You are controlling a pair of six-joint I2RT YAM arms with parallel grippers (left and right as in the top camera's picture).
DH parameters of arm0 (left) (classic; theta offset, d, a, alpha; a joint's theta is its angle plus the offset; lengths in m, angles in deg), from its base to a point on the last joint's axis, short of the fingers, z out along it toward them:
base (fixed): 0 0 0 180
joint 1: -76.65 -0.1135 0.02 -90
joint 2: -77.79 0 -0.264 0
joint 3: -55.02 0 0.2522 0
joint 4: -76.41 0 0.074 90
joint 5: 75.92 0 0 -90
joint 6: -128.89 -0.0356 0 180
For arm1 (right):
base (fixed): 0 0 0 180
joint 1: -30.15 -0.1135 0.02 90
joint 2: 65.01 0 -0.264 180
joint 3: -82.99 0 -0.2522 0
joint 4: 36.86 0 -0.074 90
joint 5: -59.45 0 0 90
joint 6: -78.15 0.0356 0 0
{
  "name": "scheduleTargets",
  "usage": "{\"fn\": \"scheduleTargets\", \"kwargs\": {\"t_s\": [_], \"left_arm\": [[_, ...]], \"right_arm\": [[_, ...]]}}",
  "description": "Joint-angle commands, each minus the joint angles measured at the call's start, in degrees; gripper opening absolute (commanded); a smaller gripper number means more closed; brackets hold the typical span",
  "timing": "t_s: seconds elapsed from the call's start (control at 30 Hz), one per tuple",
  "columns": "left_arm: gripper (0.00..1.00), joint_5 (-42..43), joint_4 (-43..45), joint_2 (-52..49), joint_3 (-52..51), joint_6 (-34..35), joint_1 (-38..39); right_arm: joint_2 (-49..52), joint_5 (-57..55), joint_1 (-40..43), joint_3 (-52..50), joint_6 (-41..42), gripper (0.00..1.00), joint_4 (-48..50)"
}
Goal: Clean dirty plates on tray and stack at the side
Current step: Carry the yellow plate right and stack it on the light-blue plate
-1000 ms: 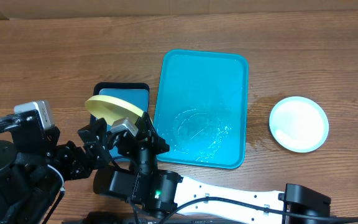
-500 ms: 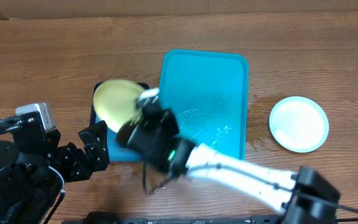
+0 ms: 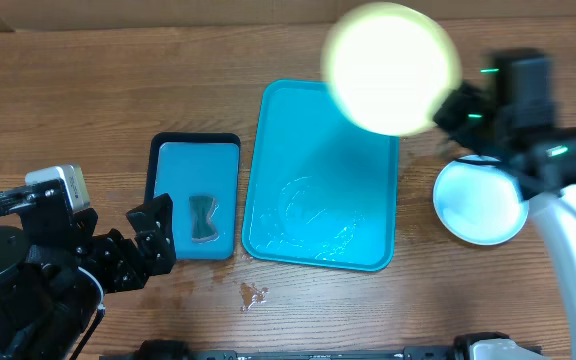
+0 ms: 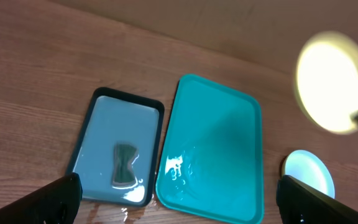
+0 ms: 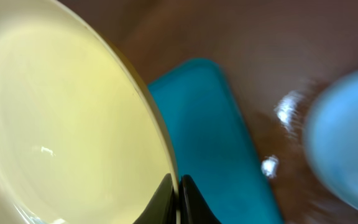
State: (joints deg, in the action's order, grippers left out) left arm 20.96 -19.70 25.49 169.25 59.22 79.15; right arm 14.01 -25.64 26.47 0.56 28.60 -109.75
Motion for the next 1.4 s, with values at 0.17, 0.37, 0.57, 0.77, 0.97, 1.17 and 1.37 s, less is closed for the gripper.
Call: {"fn": "scheduleTargets", "kwargs": {"t_s": [0.17, 0.37, 0.57, 0.77, 0.97, 1.17, 1.37], "left_arm": [[1.00, 0.0, 0.0, -0.1, 0.5, -1.1, -0.2], [1.00, 0.0, 0.0, -0.1, 0.5, -1.1, -0.2], [1.00, 0.0, 0.0, -0.1, 0.5, -1.1, -0.2], [1.00, 0.0, 0.0, -0.1, 0.5, -1.1, -0.2], [1.00, 0.0, 0.0, -0.1, 0.5, -1.1, -0.2], [1.00, 0.0, 0.0, -0.1, 0.5, -1.1, -0.2], [1.00, 0.0, -0.2, -0.1, 0.5, -1.1, -0.2]], "right_arm": [[8.4, 5.2, 25.3, -9.6, -10.8, 0.04, -10.1], [9.3, 5.0, 33.6, -23.1, -10.9, 0.10, -2.6], [8.4, 7.7, 36.2, -25.9, -15.5, 0.35, -3.8], [-3.8, 25.8, 33.5, -22.9, -28.3, 0.61, -7.6], [-22.6, 38.0, 23.1, -21.2, -36.9, 1.00, -11.2], [-37.1, 38.9, 12.9, -21.2, -30.4, 0.99, -11.1], [-41.9, 32.7, 11.1, -21.2, -30.4, 1.00, -10.7]]}}
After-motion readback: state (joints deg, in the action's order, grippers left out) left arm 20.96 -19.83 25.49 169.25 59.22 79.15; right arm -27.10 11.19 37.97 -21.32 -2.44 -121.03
